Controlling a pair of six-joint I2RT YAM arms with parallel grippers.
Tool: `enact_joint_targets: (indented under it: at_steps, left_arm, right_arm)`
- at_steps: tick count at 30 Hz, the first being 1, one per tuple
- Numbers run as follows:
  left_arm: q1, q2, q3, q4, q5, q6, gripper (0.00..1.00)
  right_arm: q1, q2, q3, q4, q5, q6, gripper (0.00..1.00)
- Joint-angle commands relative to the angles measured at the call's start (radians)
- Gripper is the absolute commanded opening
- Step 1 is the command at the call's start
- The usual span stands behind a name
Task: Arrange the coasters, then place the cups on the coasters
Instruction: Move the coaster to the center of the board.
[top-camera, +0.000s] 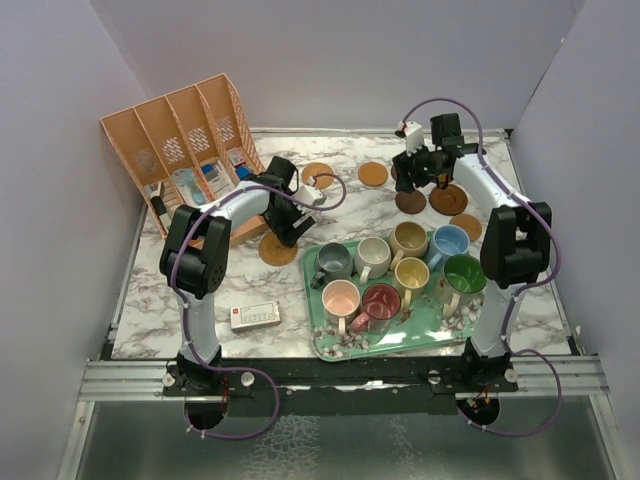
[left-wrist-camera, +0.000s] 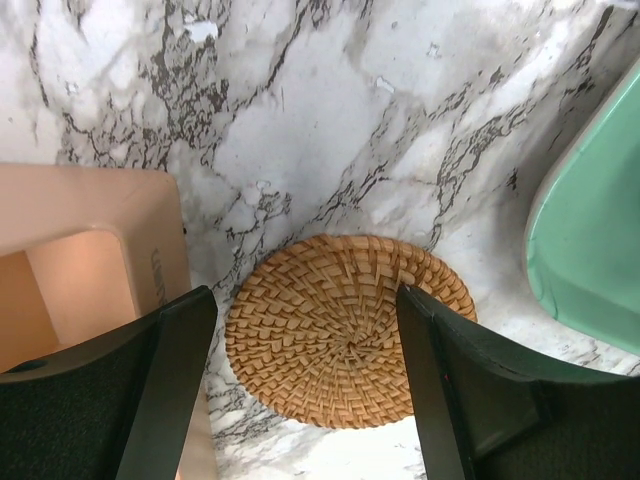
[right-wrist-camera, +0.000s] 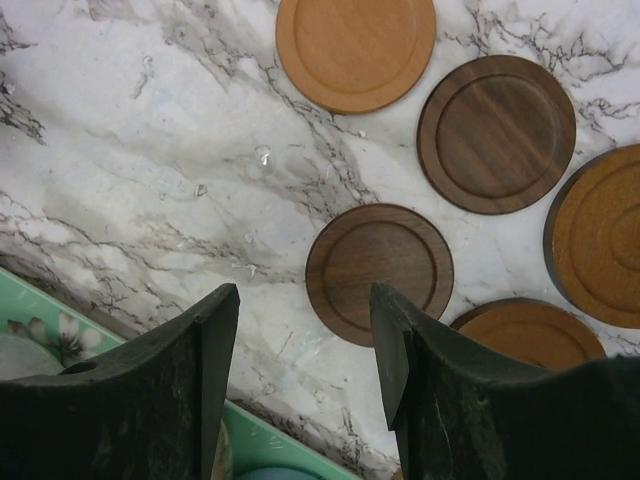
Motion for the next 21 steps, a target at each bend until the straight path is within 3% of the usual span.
enact_joint_targets:
  at_steps: [1,11,21]
  left_arm:
    - [0.005,-0.028,0.025,0.077,0.039,-0.006,0.77]
    - [0.006,-0.183,-0.044,0.076,0.073,-0.004,0.81]
    - [0.007,-0.326,-0.164,0.076,0.077,0.025,0.88]
  right_arm:
    - [-0.002,-0.092,-0.060,-0.003,0.003,-0.007,0.56]
    - [-0.001,-0.203,-0.182,-0.005,-0.001,-0.010,0.57]
    - [0.048,-0.299,-0.310,0.049,0.099,-0.078,0.59]
